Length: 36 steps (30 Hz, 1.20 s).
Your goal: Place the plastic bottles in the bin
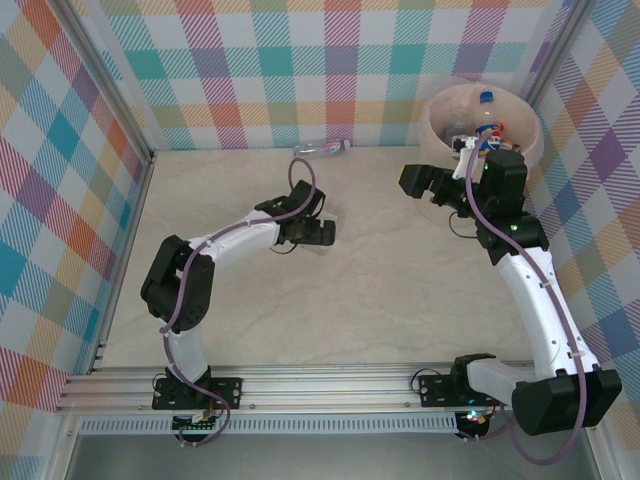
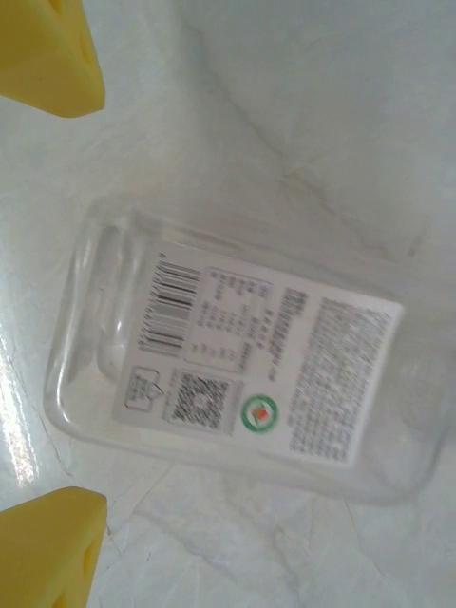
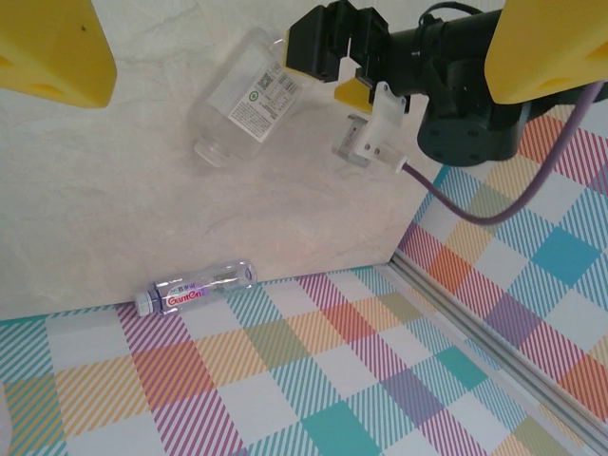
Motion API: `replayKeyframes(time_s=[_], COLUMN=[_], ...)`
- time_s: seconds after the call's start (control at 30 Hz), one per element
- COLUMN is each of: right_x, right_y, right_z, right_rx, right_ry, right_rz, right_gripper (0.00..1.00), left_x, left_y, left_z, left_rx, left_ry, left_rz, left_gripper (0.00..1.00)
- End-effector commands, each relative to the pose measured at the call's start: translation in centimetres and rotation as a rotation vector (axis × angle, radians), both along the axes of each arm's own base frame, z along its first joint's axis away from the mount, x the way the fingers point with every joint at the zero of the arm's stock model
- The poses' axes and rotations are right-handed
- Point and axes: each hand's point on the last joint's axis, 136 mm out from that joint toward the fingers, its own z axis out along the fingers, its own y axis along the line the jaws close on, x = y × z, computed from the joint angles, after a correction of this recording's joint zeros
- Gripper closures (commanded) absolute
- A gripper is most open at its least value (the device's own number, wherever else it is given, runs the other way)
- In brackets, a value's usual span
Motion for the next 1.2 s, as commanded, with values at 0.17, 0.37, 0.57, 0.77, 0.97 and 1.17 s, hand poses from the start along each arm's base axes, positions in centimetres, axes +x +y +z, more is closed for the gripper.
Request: replayKeyframes(time_s=[0.17, 0.37, 0.57, 0.77, 0.97, 1.17], right_x=[0.2, 0.2, 0.3, 0.3, 0.2, 0.2], right_y=[0.0, -0.2, -0.3, -0.3, -0.3, -0.2], right_z=[0.8, 0.9, 0.6, 0.6, 0.4, 0.1], right_rx=[-0.002, -0.011, -0.014, -0.016, -0.017, -0.019], right_ry=[-0.042, -0.050, -0.040, -0.040, -0.032, -0.024], right_rz=[-0.011, -0.020, -0.026, -0.030, -0.025, -0.019], right_gripper=[0.00, 0.00, 0.00, 0.00, 0.00, 0.00], left_x=[-0.5, -0.2, 0.7, 1.8, 1.8, 1.4], left_y=[0.2, 0.0, -0.8, -1.1, -1.4, -1.8], left_z=[-1.7, -3.0, -4.0, -5.3, -6.5, -4.5], left_rx=[0.161, 0.213, 0.218, 0.256, 0.250, 0.170], left_ry=[0.107, 0.137, 0.129, 0.108, 0.117, 0.061], left_rz=[-0.173, -0.209, -0.228, -0.255, -0.269, -0.248], left_gripper=[0.00, 0.00, 0.00, 0.00, 0.18, 0.31])
